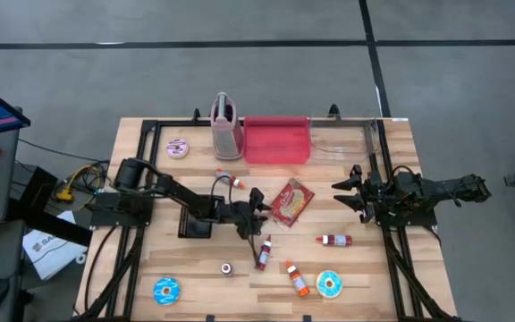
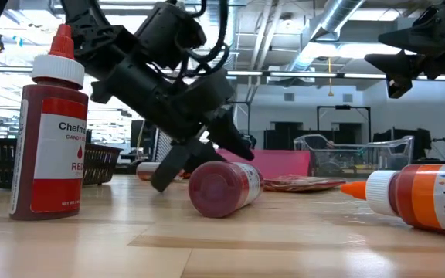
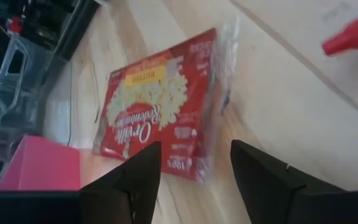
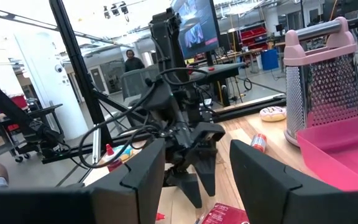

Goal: Pick & Place Food Item
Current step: Put the red popcorn bag into the pink bin

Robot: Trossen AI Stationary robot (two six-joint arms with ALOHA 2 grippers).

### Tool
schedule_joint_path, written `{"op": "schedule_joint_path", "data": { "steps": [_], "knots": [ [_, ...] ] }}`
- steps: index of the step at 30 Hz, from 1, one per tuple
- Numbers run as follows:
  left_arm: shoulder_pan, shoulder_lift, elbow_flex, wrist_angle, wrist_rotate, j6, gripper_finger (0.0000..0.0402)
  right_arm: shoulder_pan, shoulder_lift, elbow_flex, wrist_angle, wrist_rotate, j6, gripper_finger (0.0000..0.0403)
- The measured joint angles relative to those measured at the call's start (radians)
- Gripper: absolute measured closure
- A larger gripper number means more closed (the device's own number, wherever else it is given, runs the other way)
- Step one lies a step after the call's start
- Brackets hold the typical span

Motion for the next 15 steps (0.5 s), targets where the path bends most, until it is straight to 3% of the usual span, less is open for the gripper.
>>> {"op": "schedule_joint_path", "data": {
  "steps": [15],
  "knots": [
    [0.016, 0.027, 0.046, -0.092, 0.05, 0.065, 0.0225, 0.0, 0.0, 0.0, -0.001, 0.0, -0.007, 0.0228]
  ]
}}
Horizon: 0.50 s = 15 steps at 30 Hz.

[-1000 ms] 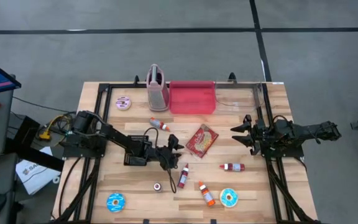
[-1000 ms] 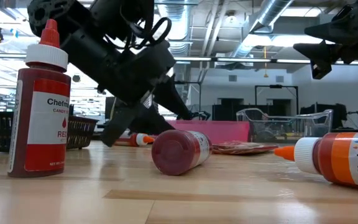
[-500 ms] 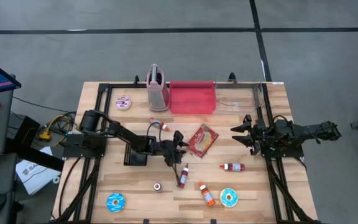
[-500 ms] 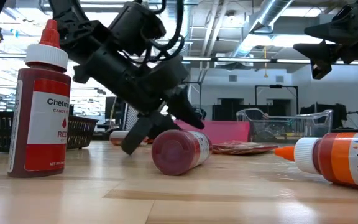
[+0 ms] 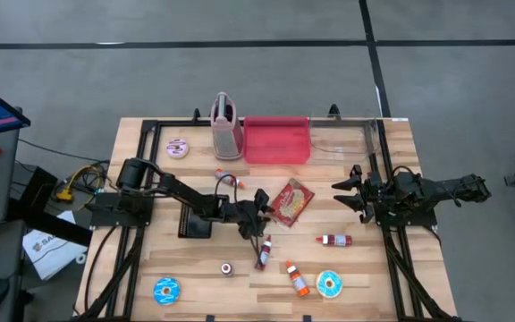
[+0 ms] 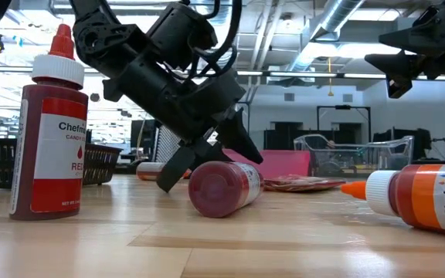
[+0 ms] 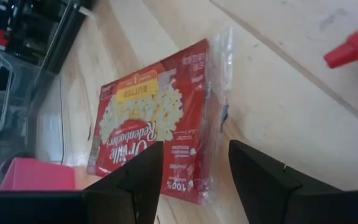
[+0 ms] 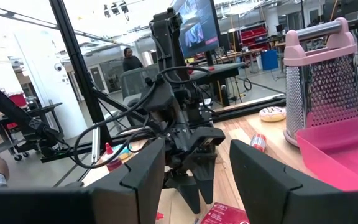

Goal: Pick & Place Food Item
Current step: Put the red popcorn bag into the pink bin

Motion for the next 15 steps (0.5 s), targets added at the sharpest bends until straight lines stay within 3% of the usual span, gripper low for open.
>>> {"op": "schedule_joint_path", "data": {
  "steps": [15],
  "knots": [
    [0.033, 0.001, -0.001, -0.04, 0.02, 0.122, 0.0225, 0.0, 0.0, 0.0, 0.005, -0.001, 0.0, 0.0228]
  ]
}}
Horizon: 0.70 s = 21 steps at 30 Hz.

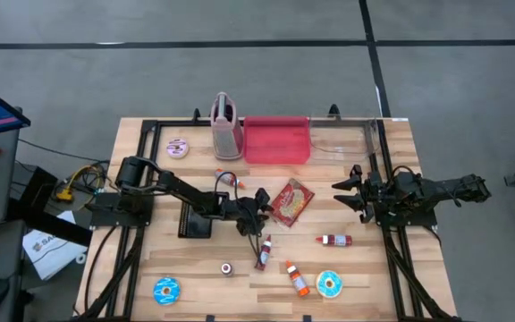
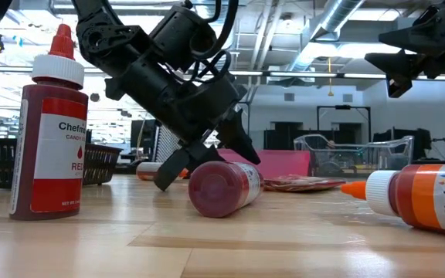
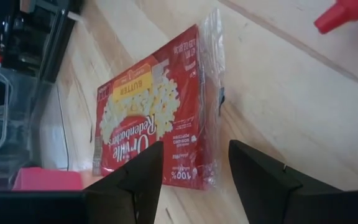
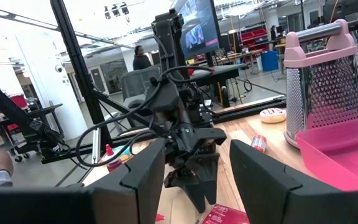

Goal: Pick & Place Food Item
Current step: Put the red popcorn bag into the pink bin

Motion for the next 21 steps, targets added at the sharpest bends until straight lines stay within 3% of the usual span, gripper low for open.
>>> {"op": "schedule_joint_path", "data": {
  "steps": [21],
  "knots": [
    [0.053, 0.025, 0.045, -0.038, 0.117, 0.026, 0.0225, 0.0, 0.0, 0.0, 0.0, -0.003, 0.0, 0.0228]
  ]
}}
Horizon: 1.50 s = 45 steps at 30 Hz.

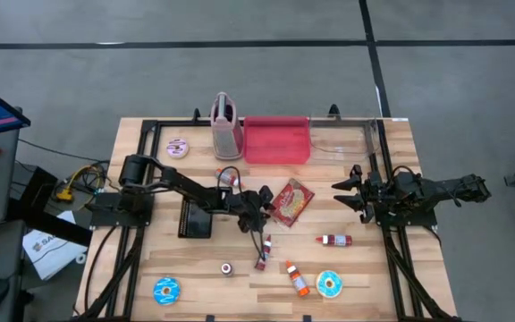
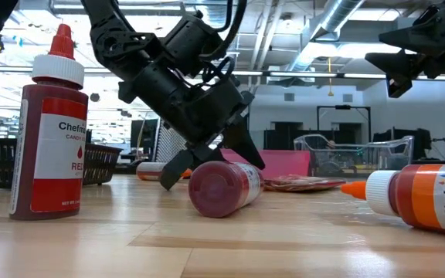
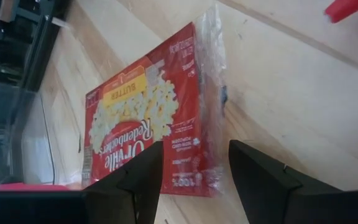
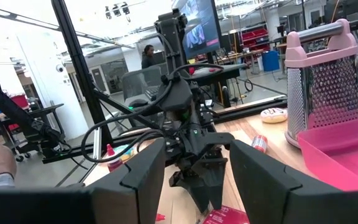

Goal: Pick & Place Food Item
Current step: Put the red popcorn bag into the pink bin

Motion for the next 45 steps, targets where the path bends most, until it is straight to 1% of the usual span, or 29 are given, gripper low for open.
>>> {"op": "schedule_joint_path", "data": {
  "steps": [4, 7, 10, 13, 14, 15, 18, 26, 30, 31, 39, 42, 45],
  "knots": [
    [0.01, 0.001, 0.008, 0.001, 0.008, -0.004, 0.0237, 0.0, 0.0, 0.0, 0.0, -0.002, 0.0, 0.0228],
    [0.016, 0.012, 0.01, 0.003, 0.013, -0.029, 0.0264, 0.0, 0.0, 0.0, 0.0, -0.014, 0.0, 0.0228],
    [0.016, 0.026, 0.012, 0.02, 0.012, -0.059, 0.0308, 0.0, 0.0, 0.0, 0.0, -0.025, 0.0, 0.0228],
    [0.016, 0.03, 0.013, 0.029, 0.01, -0.117, 0.0372, 0.0, 0.0, 0.0, 0.0, -0.025, 0.0, 0.0228],
    [0.018, 0.034, 0.012, 0.04, 0.01, -0.141, 0.0386, 0.0, 0.0, 0.0, 0.0, -0.025, 0.0, 0.0228],
    [0.018, 0.036, 0.012, 0.053, 0.009, -0.167, 0.0392, 0.0, 0.0, 0.0, 0.0, -0.025, 0.0, 0.0228],
    [0.021, 0.036, 0.009, 0.074, 0.002, -0.214, 0.0398, 0.0, 0.0, 0.0, 0.0, -0.025, 0.0, 0.0228],
    [0.011, 0.039, 0.008, 0.175, -0.019, -0.268, 0.0401, 0.0, 0.0, 0.0, 0.0, -0.025, 0.0, 0.0228],
    [-0.011, 0.022, 0.005, 0.191, -0.067, -0.27, 0.0401, 0.0, 0.0, 0.0, 0.0, -0.025, 0.0, 0.0228],
    [-0.019, 0.01, 0.003, 0.181, -0.09, -0.266, 0.0401, 0.0, 0.0, 0.0, 0.0, -0.025, 0.0, 0.0228],
    [-0.066, -0.104, 0.006, 0.194, -0.178, -0.262, 0.0401, 0.001, 0.0, 0.0, -0.003, -0.024, 0.0, 0.0228],
    [-0.068, -0.152, 0.006, 0.214, -0.23, -0.263, 0.0401, 0.001, 0.0, 0.0, -0.003, -0.024, 0.0, 0.0228],
    [-0.059, -0.197, 0.006, 0.252, -0.241, -0.267, 0.0401, 0.001, 0.0, 0.0, -0.003, -0.024, 0.0, 0.0228]
  ]
}}
